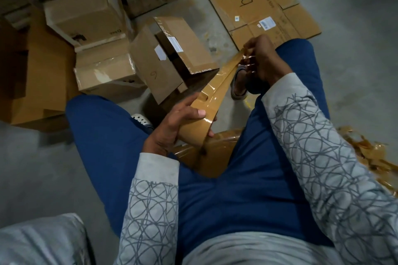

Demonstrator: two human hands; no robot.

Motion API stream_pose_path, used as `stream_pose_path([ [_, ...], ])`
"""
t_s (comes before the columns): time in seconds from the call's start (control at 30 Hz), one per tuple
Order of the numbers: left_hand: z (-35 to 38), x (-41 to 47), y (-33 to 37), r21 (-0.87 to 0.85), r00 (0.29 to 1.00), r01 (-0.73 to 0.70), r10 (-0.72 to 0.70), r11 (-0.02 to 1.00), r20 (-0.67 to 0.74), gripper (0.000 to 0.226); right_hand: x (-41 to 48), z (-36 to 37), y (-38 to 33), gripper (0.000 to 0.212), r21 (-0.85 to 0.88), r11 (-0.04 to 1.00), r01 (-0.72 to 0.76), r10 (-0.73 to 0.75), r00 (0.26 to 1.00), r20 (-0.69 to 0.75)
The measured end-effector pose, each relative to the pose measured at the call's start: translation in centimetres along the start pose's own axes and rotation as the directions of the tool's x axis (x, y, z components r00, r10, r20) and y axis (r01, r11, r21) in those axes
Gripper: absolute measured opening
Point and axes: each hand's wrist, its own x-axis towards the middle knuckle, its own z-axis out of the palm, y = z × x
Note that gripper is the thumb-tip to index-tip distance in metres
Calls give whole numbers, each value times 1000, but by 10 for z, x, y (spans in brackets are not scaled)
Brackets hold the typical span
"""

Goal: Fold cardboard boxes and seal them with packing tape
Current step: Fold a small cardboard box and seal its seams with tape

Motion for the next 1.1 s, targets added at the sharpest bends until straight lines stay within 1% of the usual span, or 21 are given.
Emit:
stream_pose_path([
  [0.07,-4,-8,4,-52,998,-55,57,997,28,61,0,-2,-3,49,5,1000,12,-12,1000,-14],
  [0.1,-8,-13,6,-54,996,-79,81,995,35,61,0,-3,-5,62,5,998,65,-65,997,-36],
  [0.13,-12,-17,9,-7,996,-90,90,996,18,61,-1,-3,-7,69,-25,985,171,-172,984,-55],
  [0.17,-16,-20,13,101,996,-88,90,991,-21,61,-6,-1,-8,70,-100,942,321,-326,945,-41],
  [0.2,-18,-22,16,238,994,-69,86,969,-61,61,-12,3,-5,64,-189,862,471,-471,881,47],
  [0.23,-21,-21,19,355,994,-36,70,934,-82,60,-19,11,2,56,-240,775,584,-548,811,206],
  [0.27,-23,-19,20,431,995,-1,42,902,-86,61,-30,20,14,51,-249,728,639,-524,753,397],
  [0.3,-24,-17,23,484,997,23,16,875,-77,63,-42,28,29,48,-254,711,656,-436,694,573],
  [0.33,-26,-15,25,522,998,42,-8,852,-68,63,-53,35,42,45,-262,700,664,-338,632,698],
  [0.37,-28,-13,29,550,998,58,-32,833,-56,60,-62,41,52,43,-277,688,671,-257,582,771],
  [0.43,-35,-13,38,577,996,90,-81,812,-41,52,-71,48,64,44,-301,664,685,-185,540,821],
  [0.5,-44,-14,45,592,994,113,-94,798,-64,51,-73,49,63,45,-346,664,663,-126,555,822],
  [0.63,-59,-16,50,589,995,100,-75,802,-67,53,-70,41,59,32,-452,576,680,-86,601,795],
  [0.7,-67,-16,49,607,995,101,-73,788,-70,54,-73,35,55,29,-397,606,689,-134,580,803],
  [0.8,-72,-16,45,638,996,82,-49,766,-70,62,-76,24,46,13,-273,692,668,-177,524,833],
  [0.87,-69,-15,42,657,997,70,-26,751,-75,69,-81,23,43,20,-242,723,648,-137,477,868],
  [0.93,-67,-12,39,679,997,50,-1,732,-73,74,-77,26,46,16,-288,720,632,-139,538,832],
  [0.97,-66,-10,37,688,997,45,9,724,-75,73,-74,30,48,15,-320,689,650,-192,590,784],
  [1.0,-66,-8,36,690,997,46,15,722,-82,72,-72,33,50,23,-360,615,701,-270,616,740],
  [1.03,-66,-7,33,687,996,50,18,725,-91,70,-71,35,49,31,-401,554,730,-322,631,705],
  [1.1,-66,-4,25,675,992,64,25,735,-122,66,-69,34,46,34,-437,528,728,-320,648,691],
])
